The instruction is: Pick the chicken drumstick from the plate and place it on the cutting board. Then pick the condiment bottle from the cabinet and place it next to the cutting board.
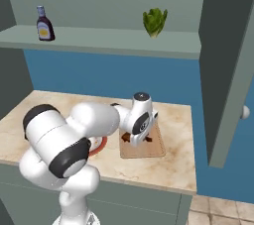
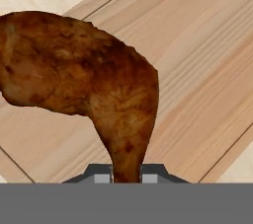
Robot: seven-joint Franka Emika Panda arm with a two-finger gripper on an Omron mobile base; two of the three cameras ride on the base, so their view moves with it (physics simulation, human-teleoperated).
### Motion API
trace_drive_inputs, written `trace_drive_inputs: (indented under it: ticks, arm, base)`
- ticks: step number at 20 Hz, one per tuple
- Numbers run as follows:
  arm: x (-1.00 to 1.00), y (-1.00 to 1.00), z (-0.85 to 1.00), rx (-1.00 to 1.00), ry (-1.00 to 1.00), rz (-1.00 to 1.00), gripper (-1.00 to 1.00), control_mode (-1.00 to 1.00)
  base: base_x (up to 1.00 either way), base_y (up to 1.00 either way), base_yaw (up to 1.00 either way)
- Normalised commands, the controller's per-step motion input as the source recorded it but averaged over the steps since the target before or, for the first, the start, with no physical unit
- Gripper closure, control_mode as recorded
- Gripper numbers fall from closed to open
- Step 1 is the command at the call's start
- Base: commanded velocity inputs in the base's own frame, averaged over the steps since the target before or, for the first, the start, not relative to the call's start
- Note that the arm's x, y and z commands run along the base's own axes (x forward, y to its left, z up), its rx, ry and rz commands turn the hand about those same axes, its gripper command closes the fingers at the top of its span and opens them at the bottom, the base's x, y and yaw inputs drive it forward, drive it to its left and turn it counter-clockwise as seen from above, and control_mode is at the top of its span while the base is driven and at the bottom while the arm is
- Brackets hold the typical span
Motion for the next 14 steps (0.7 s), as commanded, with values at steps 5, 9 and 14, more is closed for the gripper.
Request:
trace_drive_inputs:
  ticks: [5, 9, 14]
  arm:
    - [0.13, 0.00, -0.26, 0.00, 0.00, 0.00, 1.00, -1.00]
    - [0.13, -0.01, -0.27, 0.00, 0.00, 0.00, 1.00, -1.00]
    - [0.11, -0.01, -0.24, 0.00, -0.01, 0.00, 1.00, -1.00]
  base:
    - [0.00, 0.00, 0.00]
    - [0.00, 0.00, 0.00]
    - [0.00, 0.00, 0.00]
